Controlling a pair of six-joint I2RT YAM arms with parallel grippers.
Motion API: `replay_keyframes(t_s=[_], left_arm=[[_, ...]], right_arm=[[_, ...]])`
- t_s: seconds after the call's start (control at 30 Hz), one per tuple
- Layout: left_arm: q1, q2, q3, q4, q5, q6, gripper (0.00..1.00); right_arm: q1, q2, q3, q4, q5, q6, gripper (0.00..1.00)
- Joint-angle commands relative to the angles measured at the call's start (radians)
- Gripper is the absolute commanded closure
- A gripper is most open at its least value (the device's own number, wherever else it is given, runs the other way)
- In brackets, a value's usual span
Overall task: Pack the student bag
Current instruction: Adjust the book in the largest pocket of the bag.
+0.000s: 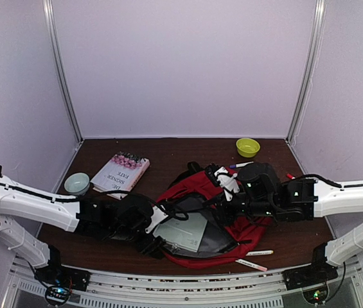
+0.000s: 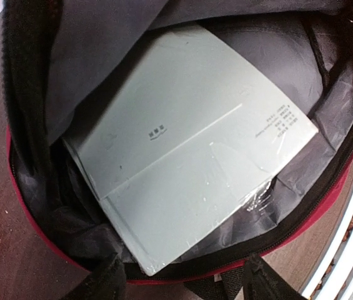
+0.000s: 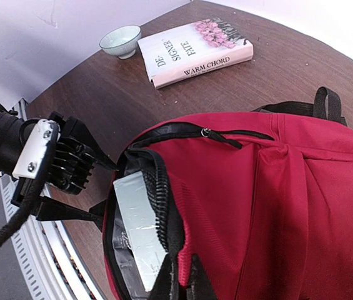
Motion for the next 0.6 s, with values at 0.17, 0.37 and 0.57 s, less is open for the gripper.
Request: replay_keyframes(t_s=[0.17, 0.37, 0.57], left_arm=[[0.018, 0.094, 0.005, 0.047, -0.034, -0.029, 0.33], [0.023, 0.182, 0.025, 0.069, -0.082, -0.009, 0.29], [0.024, 0.285, 0.109, 0.066, -0.161, 0.02, 0.33]], right_arm=[[0.005, -0.001, 0.035, -0.015, 0.001, 0.03, 1.0], [0.005, 0.006, 0.037, -0.015, -0.001, 0.033, 1.0], [0.006, 0.018, 0.043, -0.021, -0.009, 0.032, 1.0]])
